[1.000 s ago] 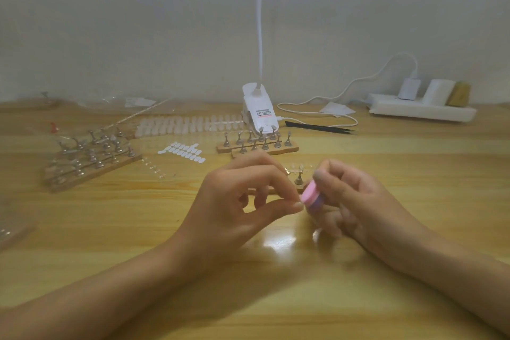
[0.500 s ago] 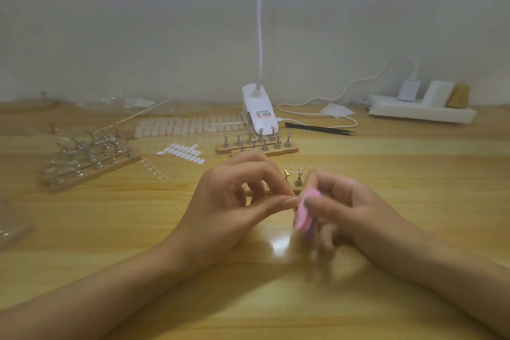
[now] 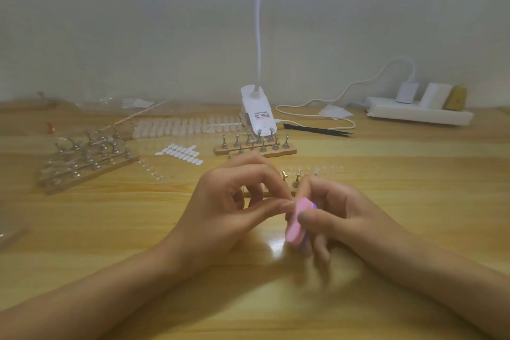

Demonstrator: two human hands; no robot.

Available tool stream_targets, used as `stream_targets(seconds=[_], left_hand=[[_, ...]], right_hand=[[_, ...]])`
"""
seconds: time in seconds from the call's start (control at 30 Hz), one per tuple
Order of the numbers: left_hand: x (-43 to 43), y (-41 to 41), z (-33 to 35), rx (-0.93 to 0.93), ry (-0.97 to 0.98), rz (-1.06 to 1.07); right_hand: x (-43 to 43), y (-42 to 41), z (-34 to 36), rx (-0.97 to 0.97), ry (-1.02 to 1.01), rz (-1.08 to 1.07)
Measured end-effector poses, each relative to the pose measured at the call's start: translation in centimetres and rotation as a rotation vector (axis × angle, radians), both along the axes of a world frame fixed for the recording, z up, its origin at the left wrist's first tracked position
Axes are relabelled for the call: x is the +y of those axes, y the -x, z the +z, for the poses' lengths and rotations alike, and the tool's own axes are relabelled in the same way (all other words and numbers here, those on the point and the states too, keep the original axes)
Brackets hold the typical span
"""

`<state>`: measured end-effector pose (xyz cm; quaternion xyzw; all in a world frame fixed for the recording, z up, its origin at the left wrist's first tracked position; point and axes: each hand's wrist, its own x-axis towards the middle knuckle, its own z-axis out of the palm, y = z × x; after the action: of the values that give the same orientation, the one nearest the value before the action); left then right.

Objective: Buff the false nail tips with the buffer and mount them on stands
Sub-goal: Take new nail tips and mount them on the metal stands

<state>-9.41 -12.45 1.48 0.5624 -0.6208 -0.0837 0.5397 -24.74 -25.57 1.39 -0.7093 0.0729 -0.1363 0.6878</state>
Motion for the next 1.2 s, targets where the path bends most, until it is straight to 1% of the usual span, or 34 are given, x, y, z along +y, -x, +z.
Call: stream_targets(seconds=[0.03, 0.1, 0.13, 0.2, 0.23, 0.33, 0.43, 0.47, 0.57, 0.67, 0.7, 0.8, 0.9, 0.93, 1.03, 1.13, 1.17, 1.2], left_hand=[[-0.01, -0.03, 0.0, 0.003, -0.001, 0.006], [-0.06, 0.0, 0.02, 0.006, -0.002, 0.013], [-0.04, 0.03, 0.03, 0.007, -0.002, 0.015], [-0.03, 0.06, 0.05, -0.001, 0.002, 0.012], [-0.03, 0.07, 0.04, -0.01, 0.003, 0.007], [-0.05, 0.11, 0.0, 0.003, 0.004, 0.012], [-0.09, 0.11, 0.07, 0.016, 0.004, 0.025], [-0.07, 0.13, 0.08, 0.005, 0.003, 0.018], [-0.02, 0.18, 0.07, 0.002, 0.0, 0.005], [0.01, 0.1, 0.1, 0.017, 0.001, 0.017], [-0.01, 0.09, 0.09, 0.009, 0.002, 0.013], [-0.05, 0.24, 0.07, -0.007, 0.005, -0.006], [0.06, 0.31, 0.1, 0.001, 0.002, -0.007], [0.1, 0.32, 0.1, 0.001, 0.002, -0.008], [0.08, 0.33, 0.05, 0.029, 0.008, 0.008], [0.0, 0.25, 0.04, 0.042, 0.007, 0.011], [-0.01, 0.26, 0.02, 0.033, 0.004, 0.002], [0.01, 0.26, 0.0, 0.023, 0.002, -0.007]], right_hand=[[0.01, -0.06, -0.06, 0.0, 0.001, -0.031], [-0.32, -0.01, -0.19, 0.013, -0.068, -0.137], [-0.42, 0.03, -0.25, 0.011, -0.069, -0.132], [-0.08, 0.1, -0.08, 0.0, 0.003, -0.035], [0.01, 0.06, -0.13, -0.005, 0.025, -0.024], [-0.29, 0.02, -0.27, 0.004, -0.037, -0.151], [0.16, 0.01, 0.08, -0.002, 0.028, -0.009], [0.19, -0.04, 0.01, -0.003, 0.031, -0.012], [-0.15, 0.04, -0.14, -0.01, -0.068, -0.159], [0.15, 0.04, -0.03, -0.008, 0.012, -0.019], [0.17, -0.02, -0.14, -0.011, 0.019, -0.017], [-0.23, -0.04, -0.14, 0.001, -0.051, -0.135], [0.15, 0.0, -0.01, -0.008, 0.02, -0.001], [0.2, -0.04, -0.05, -0.012, 0.016, -0.003], [-0.08, 0.01, -0.1, -0.007, -0.062, -0.132], [0.17, 0.02, 0.01, -0.018, 0.006, -0.012], [0.21, -0.01, -0.08, -0.023, 0.008, -0.017], [0.21, -0.06, -0.07, -0.028, -0.023, -0.068]])
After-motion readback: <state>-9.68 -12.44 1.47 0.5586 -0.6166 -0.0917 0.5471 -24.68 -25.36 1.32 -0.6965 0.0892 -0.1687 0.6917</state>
